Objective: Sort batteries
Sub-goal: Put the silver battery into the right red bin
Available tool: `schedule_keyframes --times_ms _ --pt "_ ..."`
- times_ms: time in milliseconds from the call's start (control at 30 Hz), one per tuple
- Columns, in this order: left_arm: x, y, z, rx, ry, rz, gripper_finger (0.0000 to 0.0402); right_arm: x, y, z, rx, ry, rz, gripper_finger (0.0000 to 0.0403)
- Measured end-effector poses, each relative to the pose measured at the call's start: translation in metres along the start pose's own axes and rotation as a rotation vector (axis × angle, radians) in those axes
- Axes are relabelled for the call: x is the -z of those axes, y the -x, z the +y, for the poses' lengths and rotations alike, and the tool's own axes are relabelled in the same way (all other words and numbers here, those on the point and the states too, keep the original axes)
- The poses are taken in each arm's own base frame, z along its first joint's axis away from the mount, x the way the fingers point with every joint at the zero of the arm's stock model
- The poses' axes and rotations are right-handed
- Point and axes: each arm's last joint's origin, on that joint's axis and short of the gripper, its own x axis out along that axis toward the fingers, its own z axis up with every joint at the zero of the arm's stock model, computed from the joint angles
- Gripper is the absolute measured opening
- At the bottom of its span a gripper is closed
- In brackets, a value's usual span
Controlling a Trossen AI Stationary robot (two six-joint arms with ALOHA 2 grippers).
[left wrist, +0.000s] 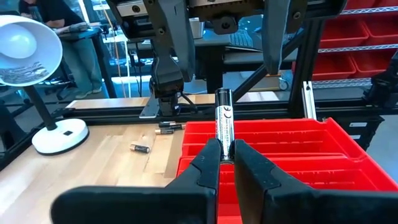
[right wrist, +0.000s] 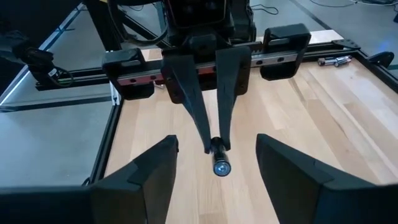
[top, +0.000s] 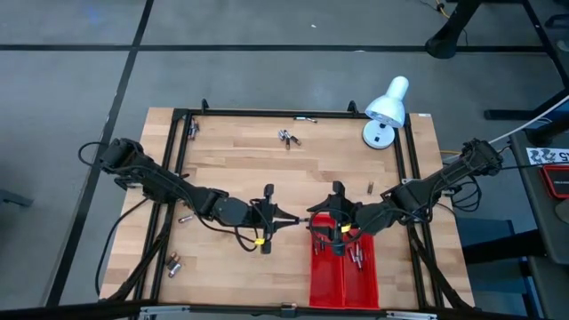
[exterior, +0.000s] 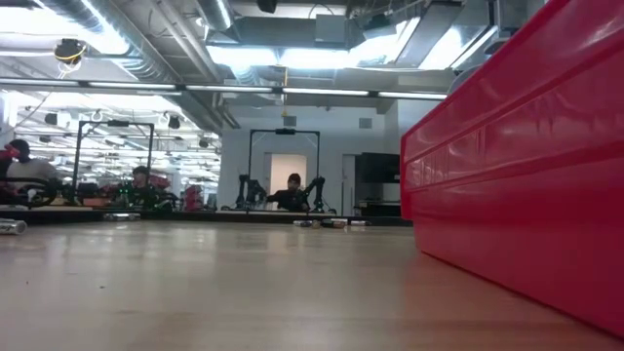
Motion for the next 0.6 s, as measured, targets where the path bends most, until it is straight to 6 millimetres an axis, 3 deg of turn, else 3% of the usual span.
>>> schedule_keyframes --times_ms 600 --pt "-0.004 -0.001 0.001 -0.004 -0.014 -0.03 0.0022 0.008 -0.012 0.003 0.019 0.021 0.028 0.0221"
